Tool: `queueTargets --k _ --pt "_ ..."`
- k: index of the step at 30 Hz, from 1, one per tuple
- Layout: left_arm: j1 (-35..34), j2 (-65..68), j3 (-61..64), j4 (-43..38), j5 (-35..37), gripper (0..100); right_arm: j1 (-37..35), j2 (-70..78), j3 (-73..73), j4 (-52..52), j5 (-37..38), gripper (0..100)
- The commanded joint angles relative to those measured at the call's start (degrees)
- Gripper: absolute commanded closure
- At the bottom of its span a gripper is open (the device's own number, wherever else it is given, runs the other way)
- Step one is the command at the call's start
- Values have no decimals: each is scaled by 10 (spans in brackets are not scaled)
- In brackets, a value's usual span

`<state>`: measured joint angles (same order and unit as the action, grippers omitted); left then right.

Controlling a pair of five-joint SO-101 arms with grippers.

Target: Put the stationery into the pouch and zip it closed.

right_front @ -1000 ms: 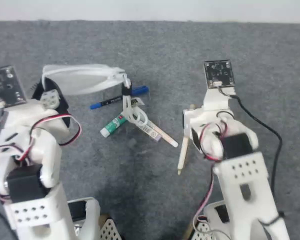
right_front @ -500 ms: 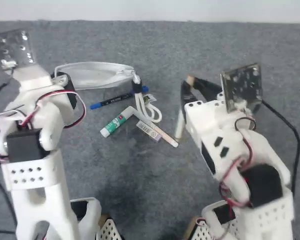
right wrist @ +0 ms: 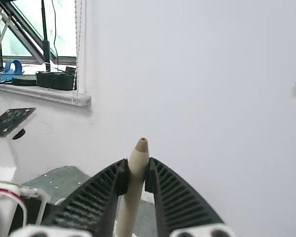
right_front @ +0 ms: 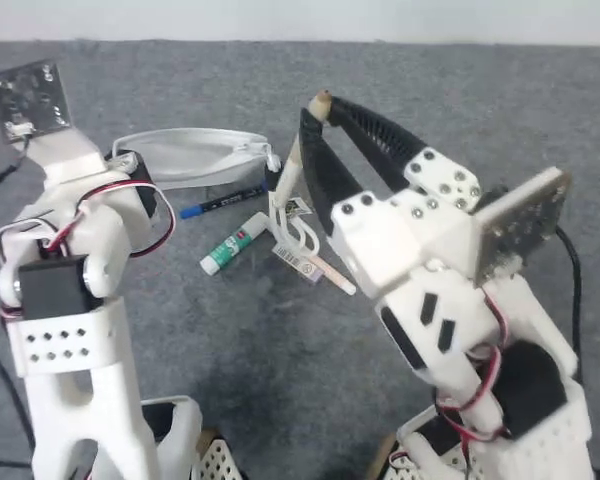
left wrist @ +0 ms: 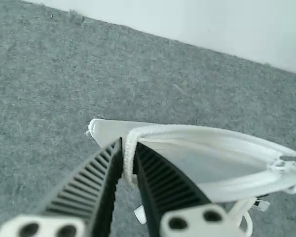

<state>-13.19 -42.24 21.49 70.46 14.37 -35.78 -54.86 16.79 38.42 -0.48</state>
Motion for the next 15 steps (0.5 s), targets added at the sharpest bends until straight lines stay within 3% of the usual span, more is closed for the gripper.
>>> queueTargets --k 1,15 --pt "4 -2 -14 -24 10 990 -8 51 -18 -65 9 992" --pt "4 -2 -13 -22 10 990 -9 186 -17 -258 4 992"
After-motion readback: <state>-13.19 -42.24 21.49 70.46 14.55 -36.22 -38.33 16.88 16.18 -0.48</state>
